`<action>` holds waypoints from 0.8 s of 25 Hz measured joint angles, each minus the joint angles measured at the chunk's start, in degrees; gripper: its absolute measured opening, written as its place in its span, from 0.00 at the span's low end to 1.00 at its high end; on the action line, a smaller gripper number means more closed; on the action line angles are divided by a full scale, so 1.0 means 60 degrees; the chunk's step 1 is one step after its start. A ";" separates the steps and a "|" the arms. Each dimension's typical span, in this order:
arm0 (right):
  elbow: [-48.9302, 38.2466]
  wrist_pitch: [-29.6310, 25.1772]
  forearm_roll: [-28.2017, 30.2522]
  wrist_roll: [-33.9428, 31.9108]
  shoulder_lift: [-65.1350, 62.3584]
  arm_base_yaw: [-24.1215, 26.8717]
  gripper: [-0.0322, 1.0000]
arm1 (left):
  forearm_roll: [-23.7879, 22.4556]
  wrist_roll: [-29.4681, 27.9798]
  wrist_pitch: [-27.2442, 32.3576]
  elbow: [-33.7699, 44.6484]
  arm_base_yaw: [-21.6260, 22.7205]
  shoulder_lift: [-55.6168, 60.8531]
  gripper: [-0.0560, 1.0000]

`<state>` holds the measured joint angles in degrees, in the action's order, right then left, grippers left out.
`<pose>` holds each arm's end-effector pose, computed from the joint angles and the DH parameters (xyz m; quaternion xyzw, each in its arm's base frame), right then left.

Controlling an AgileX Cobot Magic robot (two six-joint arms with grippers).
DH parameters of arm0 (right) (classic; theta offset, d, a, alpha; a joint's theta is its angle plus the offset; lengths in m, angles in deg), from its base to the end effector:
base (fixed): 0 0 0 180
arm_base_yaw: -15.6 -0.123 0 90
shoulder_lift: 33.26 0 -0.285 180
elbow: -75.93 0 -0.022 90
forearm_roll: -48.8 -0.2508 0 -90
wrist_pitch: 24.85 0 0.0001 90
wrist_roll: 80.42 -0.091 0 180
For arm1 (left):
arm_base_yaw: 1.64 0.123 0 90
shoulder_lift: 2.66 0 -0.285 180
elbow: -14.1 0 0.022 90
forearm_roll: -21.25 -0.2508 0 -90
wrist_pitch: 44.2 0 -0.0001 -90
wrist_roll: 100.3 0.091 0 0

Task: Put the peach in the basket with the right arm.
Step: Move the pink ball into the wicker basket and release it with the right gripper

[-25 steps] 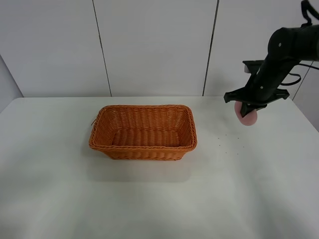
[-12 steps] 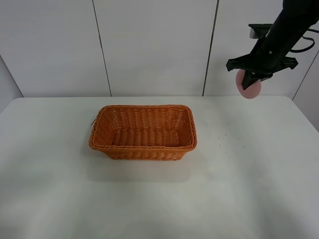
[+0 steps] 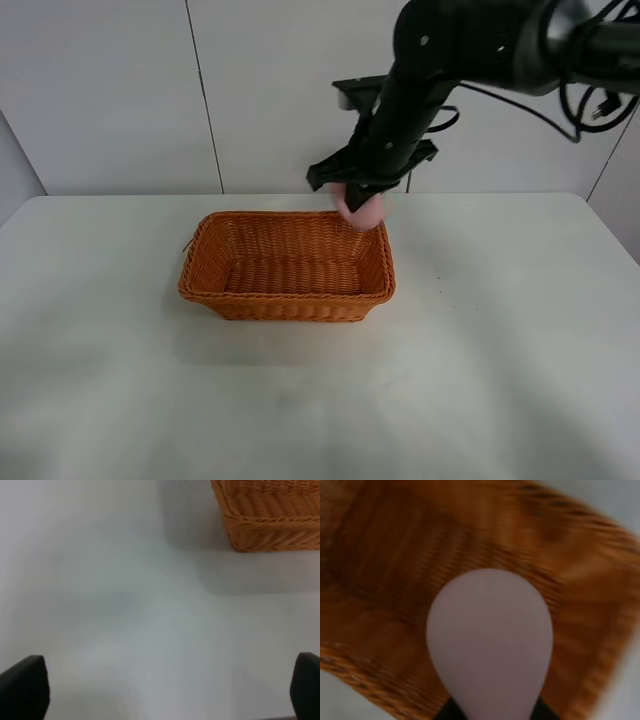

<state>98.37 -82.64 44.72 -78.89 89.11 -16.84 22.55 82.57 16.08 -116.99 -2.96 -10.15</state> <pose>0.3666 0.2395 0.2581 -0.2742 0.9415 0.0835 0.1773 -0.0046 -0.0017 0.2763 0.0315 0.8505 -0.0042 0.5249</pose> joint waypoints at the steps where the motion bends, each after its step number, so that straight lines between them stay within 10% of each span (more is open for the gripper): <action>1: 0.0000 0.0191 0.0020 -0.0017 0.0240 -0.0250 0.04 | 0.0000 0.0000 0.0000 0.0000 0.0000 0.0000 0.99; 8: 0.0000 0.2006 0.0060 -0.0256 0.1769 -0.0923 0.08 | 0.0000 0.0000 0.0000 0.0000 0.0000 0.0000 0.99; 15: 0.0000 0.2397 0.0082 -0.0838 0.2273 -0.0923 0.58 | 0.0000 0.0000 0.0000 0.0000 0.0000 0.0000 0.99; 20: 0.0290 0.1870 0.0082 -0.0847 0.2253 -0.0893 0.69 | 0.0000 0.0000 0.0000 0.0000 0.0000 0.0000 0.99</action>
<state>100.12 -71.42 45.21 -83.97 102.63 -22.19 22.55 82.57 16.08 -116.99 -2.96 -10.15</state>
